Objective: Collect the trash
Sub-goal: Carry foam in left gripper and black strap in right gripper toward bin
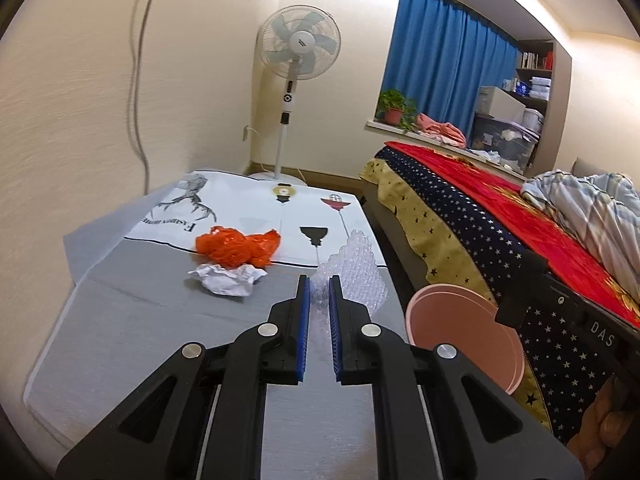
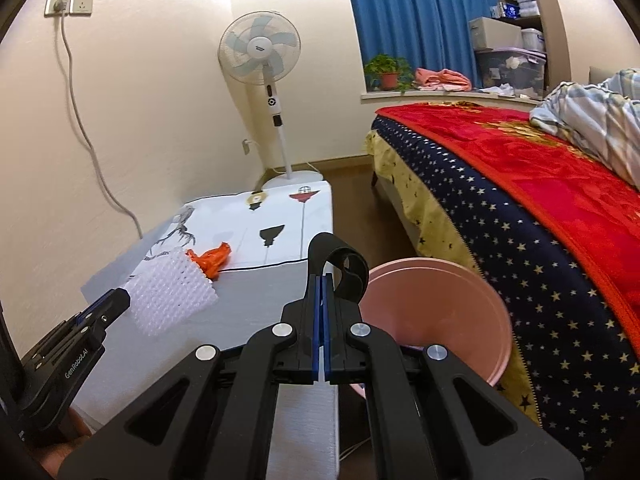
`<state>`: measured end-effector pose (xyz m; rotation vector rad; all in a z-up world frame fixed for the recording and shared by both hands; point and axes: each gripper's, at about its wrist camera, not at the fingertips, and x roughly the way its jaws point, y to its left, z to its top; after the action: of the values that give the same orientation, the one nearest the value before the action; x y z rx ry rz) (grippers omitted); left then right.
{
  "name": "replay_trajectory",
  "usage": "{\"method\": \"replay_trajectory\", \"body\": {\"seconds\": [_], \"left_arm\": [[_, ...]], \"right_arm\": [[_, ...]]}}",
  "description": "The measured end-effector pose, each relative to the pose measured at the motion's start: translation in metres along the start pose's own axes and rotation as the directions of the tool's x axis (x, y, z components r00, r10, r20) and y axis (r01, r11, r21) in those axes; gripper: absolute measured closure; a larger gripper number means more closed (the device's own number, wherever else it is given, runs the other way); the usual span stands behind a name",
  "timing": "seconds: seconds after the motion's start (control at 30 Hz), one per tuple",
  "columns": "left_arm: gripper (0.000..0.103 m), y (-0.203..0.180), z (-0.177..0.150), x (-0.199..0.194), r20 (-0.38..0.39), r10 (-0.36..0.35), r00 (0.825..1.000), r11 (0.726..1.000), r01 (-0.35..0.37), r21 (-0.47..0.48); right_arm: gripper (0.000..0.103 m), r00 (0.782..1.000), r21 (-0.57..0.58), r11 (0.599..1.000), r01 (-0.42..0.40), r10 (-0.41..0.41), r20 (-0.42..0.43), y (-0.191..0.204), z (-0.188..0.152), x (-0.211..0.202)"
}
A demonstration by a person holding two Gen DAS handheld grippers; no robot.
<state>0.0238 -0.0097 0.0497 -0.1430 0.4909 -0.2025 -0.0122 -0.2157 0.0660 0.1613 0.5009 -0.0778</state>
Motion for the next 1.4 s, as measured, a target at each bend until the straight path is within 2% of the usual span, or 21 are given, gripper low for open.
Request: {"method": "replay_trajectory", "body": {"seconds": [0.57, 1.4], "left_arm": [[0.094, -0.02, -0.01, 0.011, -0.006, -0.042, 0.999, 0.999, 0.042, 0.022], [0.094, -0.029, -0.01, 0.013, -0.008, -0.051, 0.999, 0.998, 0.051, 0.043]], "right_arm": [[0.102, 0.999, 0.015, 0.998, 0.053, -0.053, 0.003, -0.014, -0.003, 0.002], [0.102, 0.997, 0.014, 0.997, 0.077, -0.077, 0.001, -0.019, -0.004, 0.003]]}}
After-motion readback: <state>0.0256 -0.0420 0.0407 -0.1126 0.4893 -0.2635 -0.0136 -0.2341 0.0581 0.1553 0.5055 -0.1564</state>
